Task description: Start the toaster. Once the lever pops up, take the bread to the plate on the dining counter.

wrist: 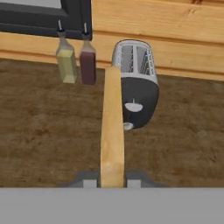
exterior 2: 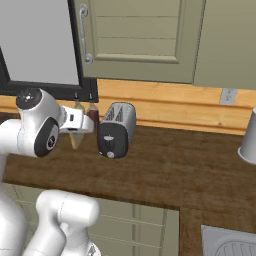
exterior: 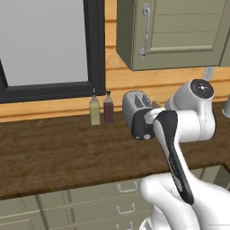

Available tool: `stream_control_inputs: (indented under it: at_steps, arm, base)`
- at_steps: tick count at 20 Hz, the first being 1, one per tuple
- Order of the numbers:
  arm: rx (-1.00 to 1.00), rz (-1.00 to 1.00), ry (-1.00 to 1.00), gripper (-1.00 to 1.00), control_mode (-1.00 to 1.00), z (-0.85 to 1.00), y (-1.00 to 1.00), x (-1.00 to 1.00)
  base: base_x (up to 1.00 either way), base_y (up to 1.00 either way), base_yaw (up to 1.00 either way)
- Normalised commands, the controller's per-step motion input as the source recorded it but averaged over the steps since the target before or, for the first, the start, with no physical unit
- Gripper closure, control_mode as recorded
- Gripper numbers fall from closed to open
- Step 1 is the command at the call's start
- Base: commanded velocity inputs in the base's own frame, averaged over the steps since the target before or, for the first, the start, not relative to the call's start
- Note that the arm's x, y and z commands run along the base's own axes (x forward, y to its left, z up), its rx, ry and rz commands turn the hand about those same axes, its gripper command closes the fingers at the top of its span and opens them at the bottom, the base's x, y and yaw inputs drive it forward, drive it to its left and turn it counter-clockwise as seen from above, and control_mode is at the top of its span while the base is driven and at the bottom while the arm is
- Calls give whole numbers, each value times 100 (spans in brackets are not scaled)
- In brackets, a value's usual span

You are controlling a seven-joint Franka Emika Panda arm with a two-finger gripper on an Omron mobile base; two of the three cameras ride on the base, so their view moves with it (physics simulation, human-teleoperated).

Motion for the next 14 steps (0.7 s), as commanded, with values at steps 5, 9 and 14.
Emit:
stream_control_inputs:
  at_steps: [5, 9, 14]
  arm:
    - [3, 0, 0, 100, -100, 6, -4, -53]
    - [5, -6, 0, 100, -100, 18, -9, -39]
    - [0, -1, 0, 100, -100, 29, -14, -18]
  base:
    - [0, 0, 0]
    - [0, 0, 0]
    - [0, 0, 0]
